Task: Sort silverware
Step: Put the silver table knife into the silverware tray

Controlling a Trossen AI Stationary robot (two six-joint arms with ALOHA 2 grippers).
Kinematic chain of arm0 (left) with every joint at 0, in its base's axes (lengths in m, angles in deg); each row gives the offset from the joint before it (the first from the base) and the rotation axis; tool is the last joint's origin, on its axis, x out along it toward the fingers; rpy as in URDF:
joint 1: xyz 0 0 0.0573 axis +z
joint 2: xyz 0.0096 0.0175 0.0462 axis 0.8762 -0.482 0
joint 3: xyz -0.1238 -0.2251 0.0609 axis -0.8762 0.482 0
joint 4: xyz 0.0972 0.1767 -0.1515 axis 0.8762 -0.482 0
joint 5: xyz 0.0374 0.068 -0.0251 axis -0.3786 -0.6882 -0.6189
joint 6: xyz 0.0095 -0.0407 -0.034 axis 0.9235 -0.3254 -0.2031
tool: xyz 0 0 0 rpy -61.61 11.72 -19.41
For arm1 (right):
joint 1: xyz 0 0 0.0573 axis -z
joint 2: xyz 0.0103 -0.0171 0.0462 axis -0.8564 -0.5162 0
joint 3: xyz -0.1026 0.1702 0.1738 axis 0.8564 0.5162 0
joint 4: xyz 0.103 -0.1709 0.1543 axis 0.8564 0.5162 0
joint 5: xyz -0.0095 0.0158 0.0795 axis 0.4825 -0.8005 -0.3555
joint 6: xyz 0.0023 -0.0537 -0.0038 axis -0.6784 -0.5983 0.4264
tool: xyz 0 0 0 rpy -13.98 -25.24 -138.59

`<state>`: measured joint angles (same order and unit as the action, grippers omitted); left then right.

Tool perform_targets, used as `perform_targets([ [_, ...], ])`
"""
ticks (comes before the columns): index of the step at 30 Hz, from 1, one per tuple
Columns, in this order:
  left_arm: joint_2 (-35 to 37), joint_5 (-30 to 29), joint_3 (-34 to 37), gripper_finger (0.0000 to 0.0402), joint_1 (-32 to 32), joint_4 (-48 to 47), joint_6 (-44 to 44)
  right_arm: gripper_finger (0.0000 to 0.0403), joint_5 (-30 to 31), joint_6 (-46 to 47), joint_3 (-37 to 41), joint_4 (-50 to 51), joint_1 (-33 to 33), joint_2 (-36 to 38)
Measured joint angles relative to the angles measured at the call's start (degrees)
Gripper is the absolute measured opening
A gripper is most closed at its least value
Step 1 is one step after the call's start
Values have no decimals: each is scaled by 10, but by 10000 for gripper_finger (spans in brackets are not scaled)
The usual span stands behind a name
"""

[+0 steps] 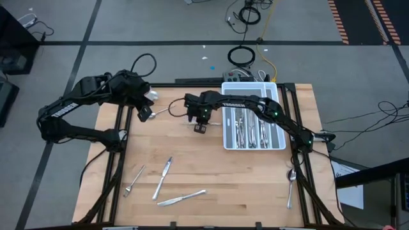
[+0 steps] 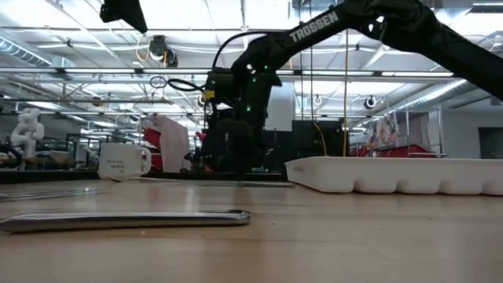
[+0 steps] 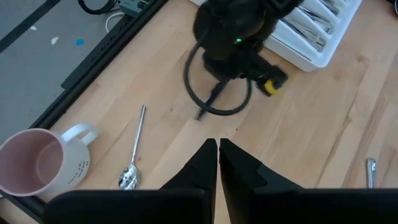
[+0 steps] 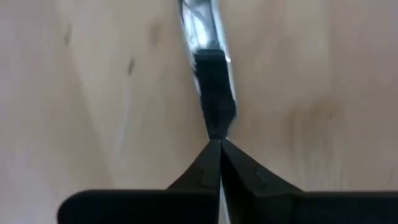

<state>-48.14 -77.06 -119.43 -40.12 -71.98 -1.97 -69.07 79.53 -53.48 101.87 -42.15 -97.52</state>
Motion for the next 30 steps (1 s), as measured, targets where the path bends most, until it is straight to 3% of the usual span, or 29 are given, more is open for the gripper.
perform_targets([
  [5, 0, 0, 0, 25, -1, -3, -3, 0, 0, -50, -18, 64, -33, 40],
  [9, 0, -8, 0, 25, -2, -3, -3, 0, 8, -63, -21, 60, -49, 60],
  [11, 0, -14, 0, 25, -2, -3, -3, 5, 25, -113, -19, 62, -53, 60],
  [14, 0, -16, 0, 25, -2, -3, -3, 34, 44, -231, -19, 113, -51, 63],
  [18, 0, -16, 0, 25, -2, -3, -4, 106, 71, -337, -19, 191, -37, 45],
  [23, 0, -17, 0, 25, -2, -3, -5, 184, 55, -342, 9, 151, -21, 44],
  [30, 0, -17, 0, 25, -2, -3, -5, 195, 57, -375, 56, 116, -11, 43],
])
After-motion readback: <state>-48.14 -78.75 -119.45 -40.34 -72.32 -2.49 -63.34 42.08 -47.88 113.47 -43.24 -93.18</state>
